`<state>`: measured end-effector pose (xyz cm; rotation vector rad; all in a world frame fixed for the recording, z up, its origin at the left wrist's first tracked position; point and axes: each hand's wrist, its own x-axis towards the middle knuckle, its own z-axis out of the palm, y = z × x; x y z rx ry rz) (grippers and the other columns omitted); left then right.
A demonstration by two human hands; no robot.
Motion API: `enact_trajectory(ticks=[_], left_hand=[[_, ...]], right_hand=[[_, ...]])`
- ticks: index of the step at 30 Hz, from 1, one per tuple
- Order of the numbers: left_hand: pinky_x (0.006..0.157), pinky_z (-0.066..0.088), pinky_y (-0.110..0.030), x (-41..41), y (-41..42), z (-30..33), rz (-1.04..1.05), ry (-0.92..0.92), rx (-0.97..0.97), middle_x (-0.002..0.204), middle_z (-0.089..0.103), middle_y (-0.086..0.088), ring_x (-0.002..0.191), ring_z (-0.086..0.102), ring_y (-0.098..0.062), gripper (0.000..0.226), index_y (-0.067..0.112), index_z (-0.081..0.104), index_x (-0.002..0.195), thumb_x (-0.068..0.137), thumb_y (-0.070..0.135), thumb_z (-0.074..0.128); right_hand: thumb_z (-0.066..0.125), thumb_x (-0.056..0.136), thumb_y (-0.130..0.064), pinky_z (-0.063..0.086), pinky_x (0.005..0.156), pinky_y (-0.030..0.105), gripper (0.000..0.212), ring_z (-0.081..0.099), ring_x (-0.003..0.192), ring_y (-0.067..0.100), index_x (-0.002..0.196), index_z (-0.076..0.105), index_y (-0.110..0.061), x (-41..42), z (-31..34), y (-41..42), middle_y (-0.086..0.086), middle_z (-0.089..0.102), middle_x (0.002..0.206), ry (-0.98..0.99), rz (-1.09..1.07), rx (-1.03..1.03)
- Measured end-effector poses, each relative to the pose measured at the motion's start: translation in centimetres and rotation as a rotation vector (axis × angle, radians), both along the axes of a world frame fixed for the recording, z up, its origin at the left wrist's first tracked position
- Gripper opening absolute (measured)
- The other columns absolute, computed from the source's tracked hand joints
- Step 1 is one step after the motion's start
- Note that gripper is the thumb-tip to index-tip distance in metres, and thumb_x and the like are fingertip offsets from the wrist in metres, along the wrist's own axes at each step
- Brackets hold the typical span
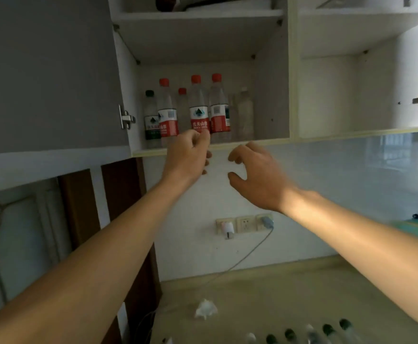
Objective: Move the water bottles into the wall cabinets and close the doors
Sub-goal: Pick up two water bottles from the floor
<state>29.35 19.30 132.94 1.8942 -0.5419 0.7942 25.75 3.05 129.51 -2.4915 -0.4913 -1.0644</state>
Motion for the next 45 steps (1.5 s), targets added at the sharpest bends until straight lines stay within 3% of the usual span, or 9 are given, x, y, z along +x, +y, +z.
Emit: enact_trajectory(ticks=[2,5,10,17,24,28,33,37,45], left_hand=[[0.058,0.048,-0.023,-1.5,-0.5,-2.6,-0.025,0.024,0.027,0.075,0.066,-0.003,0.060,0.058,-0.004,0.044,0.007,0.063,0.088,0.106,0.041,0.042],[0.053,0.039,-0.017,-3.5,-1.8,-6.4,-0.043,0.055,0.065,0.058,0.054,-0.001,0.046,0.045,-0.002,0.053,0.011,0.055,0.063,0.106,0.040,0.041],[0.055,0.030,-0.033,-6.5,-4.8,-12.9,-0.085,0.202,0.031,0.058,0.039,-0.003,0.050,0.035,-0.017,0.049,0.016,0.044,0.061,0.101,0.044,0.044],[0.048,0.019,-0.029,-12.4,-9.5,-23.5,-0.257,0.468,-0.004,0.046,0.030,0.005,0.044,0.024,-0.016,0.055,0.023,0.031,0.052,0.105,0.031,0.043],[0.037,0.030,-0.024,-18.3,-15.3,-36.5,-0.248,0.853,-0.035,0.049,0.049,0.002,0.038,0.040,-0.012,0.046,0.011,0.061,0.071,0.106,0.033,0.042],[0.038,0.040,-0.029,-21.9,-19.3,-46.5,-0.234,1.052,-0.010,0.058,0.057,-0.004,0.041,0.050,-0.017,0.043,0.007,0.064,0.082,0.107,0.035,0.043],[0.056,0.055,-0.036,-24.9,-24.3,-59.9,-0.210,1.244,0.035,0.073,0.063,-0.009,0.059,0.061,-0.022,0.036,0.005,0.064,0.089,0.107,0.029,0.046],[0.089,0.055,-0.048,-25.6,-27.6,-72.1,-0.175,1.324,0.211,0.099,0.070,-0.013,0.094,0.065,-0.033,0.033,0.004,0.064,0.101,0.106,0.033,0.047],[0.076,0.053,-0.030,-24.4,-32.5,-96.1,-0.130,1.382,0.340,0.107,0.063,-0.002,0.091,0.060,-0.018,0.034,0.014,0.058,0.119,0.101,0.042,0.053]], right_hand=[[0.062,0.092,-0.033,0.049,0.068,0.036,0.015,0.058,0.083,0.022,0.084,0.056,-0.022,-2.4,-1.9,-0.8,-0.005,0.060,0.086,0.078,-0.057,0.056],[0.061,0.090,-0.038,0.045,0.059,0.037,0.041,0.052,0.066,0.034,0.060,0.042,-0.017,-5.4,-5.1,-2.6,0.001,0.047,0.057,0.188,-0.149,0.093],[0.061,0.095,-0.034,0.025,0.052,0.035,0.059,0.026,0.053,0.022,0.053,0.026,-0.015,-9.6,-10.4,-6.8,0.007,0.023,0.053,0.288,-0.179,0.121],[0.060,0.098,-0.032,0.023,0.041,0.021,0.060,0.022,0.036,0.010,0.049,0.027,-0.020,-15.4,-19.4,-13.1,-0.009,0.020,0.036,0.515,-0.141,0.303],[0.062,0.097,-0.041,0.047,0.048,0.026,0.047,0.054,0.045,0.021,0.067,0.054,-0.006,-21.0,-32.4,-20.1,0.008,0.053,0.050,0.932,-0.012,0.481],[0.068,0.090,-0.043,0.063,0.065,0.035,0.036,0.071,0.071,0.019,0.079,0.068,-0.008,-24.0,-42.5,-24.7,0.004,0.071,0.072,1.127,-0.020,0.528],[0.065,0.091,-0.037,0.047,0.061,0.014,0.014,0.067,0.073,0.004,0.081,0.072,-0.030,-27.6,-56.5,-30.0,-0.016,0.071,0.077,1.217,-0.179,0.562],[0.064,0.094,-0.039,0.043,0.072,0.019,0.023,0.065,0.091,0.010,0.113,0.072,-0.027,-29.6,-68.6,-33.7,-0.010,0.070,0.106,1.285,-0.343,0.594],[0.059,0.100,-0.037,0.044,0.077,0.021,0.033,0.061,0.097,0.014,0.128,0.064,-0.021,-29.6,-91.5,-38.6,-0.005,0.065,0.117,1.347,-0.458,0.648]])
